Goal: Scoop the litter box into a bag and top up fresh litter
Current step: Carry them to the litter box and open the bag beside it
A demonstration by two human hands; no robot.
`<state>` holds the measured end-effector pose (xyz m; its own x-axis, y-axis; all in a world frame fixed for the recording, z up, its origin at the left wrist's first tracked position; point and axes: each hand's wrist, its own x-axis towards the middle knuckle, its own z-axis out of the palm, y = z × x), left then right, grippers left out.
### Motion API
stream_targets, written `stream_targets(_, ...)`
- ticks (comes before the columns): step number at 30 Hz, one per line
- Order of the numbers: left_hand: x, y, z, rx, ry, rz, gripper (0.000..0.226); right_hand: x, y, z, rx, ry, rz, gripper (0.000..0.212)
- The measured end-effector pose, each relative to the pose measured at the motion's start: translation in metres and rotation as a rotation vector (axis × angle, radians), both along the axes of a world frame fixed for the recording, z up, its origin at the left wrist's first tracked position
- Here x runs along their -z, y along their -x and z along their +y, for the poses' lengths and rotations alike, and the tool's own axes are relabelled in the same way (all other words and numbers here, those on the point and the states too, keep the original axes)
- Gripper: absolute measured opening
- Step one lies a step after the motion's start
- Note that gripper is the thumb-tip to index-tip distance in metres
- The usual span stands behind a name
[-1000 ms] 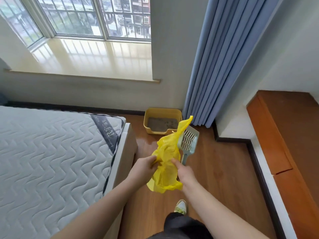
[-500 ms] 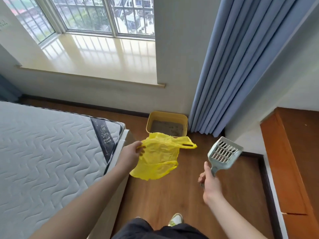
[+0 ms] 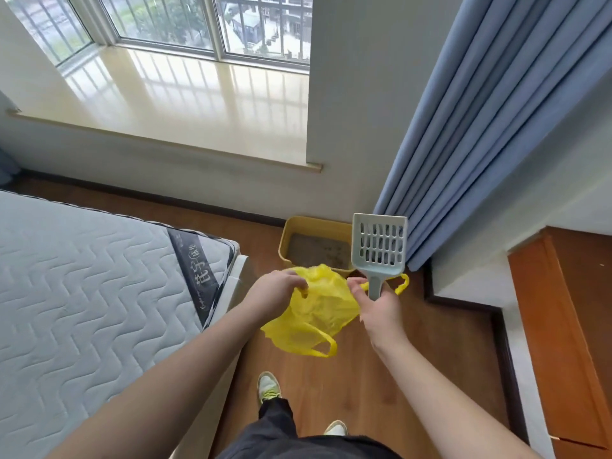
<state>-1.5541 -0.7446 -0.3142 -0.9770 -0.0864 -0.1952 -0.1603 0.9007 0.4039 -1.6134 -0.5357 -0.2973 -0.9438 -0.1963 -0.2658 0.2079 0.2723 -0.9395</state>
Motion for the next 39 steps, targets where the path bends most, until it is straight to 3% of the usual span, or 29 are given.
stream_targets(4,0.0,0.018,-0.019,0.146,-0.038,0.065,0.031,-0.002,0.014,-0.029,0.075,0.0,-0.13,0.025)
stream_targets(8,0.001,0.033,-0.035,-0.048,-0.021,0.076,0.034,-0.011,0.027,-0.057,0.267,0.076,-0.248,0.034)
stream_targets(12,0.006,0.036,-0.051,-0.231,-0.058,0.024,0.057,-0.023,0.035,-0.082,0.368,0.381,-0.413,0.026)
stream_targets(15,0.008,0.031,-0.048,-0.235,-0.029,0.033,0.084,-0.029,0.036,-0.097,0.425,0.585,-0.516,0.022)
stream_targets(18,0.024,0.031,-0.052,-0.248,0.044,-0.141,0.104,-0.035,0.037,-0.109,0.444,0.679,-0.546,0.022)
stream_targets(21,0.05,0.037,-0.076,-0.33,0.058,-0.19,0.084,-0.038,0.043,-0.113,0.452,0.718,-0.56,0.021)
stream_targets(24,0.067,0.045,-0.099,-0.348,-0.067,-0.146,0.046,-0.037,0.05,-0.108,0.442,0.675,-0.54,0.021)
stream_targets(32,0.057,0.076,-0.107,-0.292,-0.101,-0.103,0.029,-0.008,0.054,-0.091,0.575,0.258,-0.477,0.032)
stream_targets(35,0.053,0.085,-0.108,-0.409,-0.291,-0.143,0.027,0.003,0.039,-0.08,0.617,0.201,-0.548,0.034)
stream_targets(39,0.044,0.092,-0.103,-0.588,-0.654,-0.193,0.027,0.007,0.014,-0.069,0.365,0.039,-0.66,0.049)
